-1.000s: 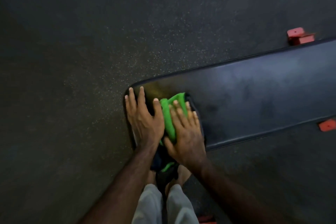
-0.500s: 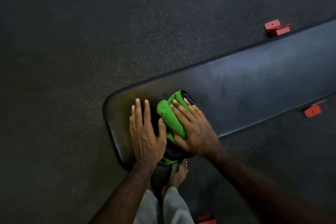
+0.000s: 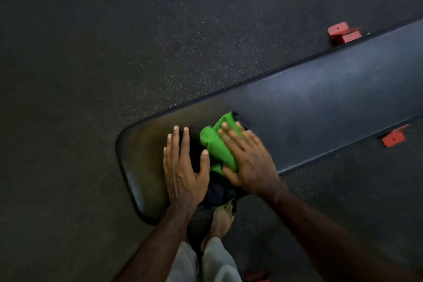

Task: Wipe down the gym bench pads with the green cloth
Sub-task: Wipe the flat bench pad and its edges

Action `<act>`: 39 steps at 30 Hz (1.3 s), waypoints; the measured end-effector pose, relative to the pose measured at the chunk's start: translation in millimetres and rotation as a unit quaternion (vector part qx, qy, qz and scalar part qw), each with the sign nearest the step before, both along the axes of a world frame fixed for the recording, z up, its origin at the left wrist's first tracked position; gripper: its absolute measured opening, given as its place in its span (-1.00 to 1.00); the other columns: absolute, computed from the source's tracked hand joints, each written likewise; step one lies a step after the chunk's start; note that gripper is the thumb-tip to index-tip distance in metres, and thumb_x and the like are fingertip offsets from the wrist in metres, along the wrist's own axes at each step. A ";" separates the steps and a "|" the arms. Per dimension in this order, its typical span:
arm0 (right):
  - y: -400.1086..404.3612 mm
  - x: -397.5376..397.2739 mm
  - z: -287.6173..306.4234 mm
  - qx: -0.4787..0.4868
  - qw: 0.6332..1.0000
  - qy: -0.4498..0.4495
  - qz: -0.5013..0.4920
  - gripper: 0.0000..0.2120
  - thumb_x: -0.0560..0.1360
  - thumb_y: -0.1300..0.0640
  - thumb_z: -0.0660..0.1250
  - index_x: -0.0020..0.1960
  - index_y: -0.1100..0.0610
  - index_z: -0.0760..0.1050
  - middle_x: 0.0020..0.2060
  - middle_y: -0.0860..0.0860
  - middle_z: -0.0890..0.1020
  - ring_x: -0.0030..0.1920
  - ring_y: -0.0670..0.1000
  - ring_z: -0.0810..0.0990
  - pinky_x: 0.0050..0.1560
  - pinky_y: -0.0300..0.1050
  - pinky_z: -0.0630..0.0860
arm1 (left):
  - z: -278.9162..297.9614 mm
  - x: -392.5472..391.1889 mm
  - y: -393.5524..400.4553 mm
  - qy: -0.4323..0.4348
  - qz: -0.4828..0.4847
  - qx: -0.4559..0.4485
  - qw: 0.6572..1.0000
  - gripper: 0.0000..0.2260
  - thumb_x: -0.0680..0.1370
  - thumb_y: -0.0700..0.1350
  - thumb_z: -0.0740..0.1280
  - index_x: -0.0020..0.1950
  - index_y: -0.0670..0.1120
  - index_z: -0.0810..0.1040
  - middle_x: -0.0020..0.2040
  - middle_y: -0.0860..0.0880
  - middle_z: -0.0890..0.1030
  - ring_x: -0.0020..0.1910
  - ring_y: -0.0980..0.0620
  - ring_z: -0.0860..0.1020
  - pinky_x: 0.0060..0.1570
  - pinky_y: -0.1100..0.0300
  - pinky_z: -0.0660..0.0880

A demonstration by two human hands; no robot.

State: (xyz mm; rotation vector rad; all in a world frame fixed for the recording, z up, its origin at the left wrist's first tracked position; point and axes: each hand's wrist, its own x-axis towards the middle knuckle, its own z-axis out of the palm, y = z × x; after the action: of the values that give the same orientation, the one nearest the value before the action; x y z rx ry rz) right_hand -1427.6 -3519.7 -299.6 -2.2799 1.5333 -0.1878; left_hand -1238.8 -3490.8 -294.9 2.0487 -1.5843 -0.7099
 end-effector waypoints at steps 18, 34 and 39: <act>-43.8 183.7 8.8 0.041 0.992 -0.076 -0.092 -0.33 0.43 -0.18 0.41 0.50 0.00 0.43 0.51 0.03 0.44 0.61 0.22 0.21 0.60 0.21 0.06 | 12.4 106.3 -2.2 0.110 0.308 -0.115 0.938 -0.68 0.65 -0.11 0.28 0.35 -0.18 0.62 0.38 -0.14 0.57 0.42 0.01 0.48 0.42 0.12 0.42; -42.1 247.4 18.1 0.081 0.980 0.011 0.184 -0.38 0.44 -0.37 0.32 0.42 -0.10 0.50 0.47 0.00 0.44 0.59 0.21 0.20 0.61 0.26 -0.01 | 19.0 153.9 21.8 0.270 0.447 -0.050 0.851 -0.69 0.69 -0.10 0.22 0.37 -0.15 0.60 0.28 -0.03 0.64 0.26 0.12 0.59 0.27 0.23 0.54; 20.7 247.6 18.9 0.073 0.952 0.068 0.289 -0.38 0.53 -0.33 0.26 0.45 0.02 0.53 0.54 0.05 0.41 0.65 0.16 0.09 0.64 0.21 -0.08 | 23.9 161.2 21.4 0.312 0.451 0.038 0.835 -0.72 0.68 -0.04 0.24 0.28 -0.07 0.67 0.22 0.03 0.67 0.20 0.12 0.60 0.23 0.17 0.53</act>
State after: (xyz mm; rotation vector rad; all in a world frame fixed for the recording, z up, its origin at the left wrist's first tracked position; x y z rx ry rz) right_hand -1179.9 -3499.1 -280.8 -2.5425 0.8362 0.2407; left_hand -1077.6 -3469.4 -271.0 1.9921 -0.1595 -0.9042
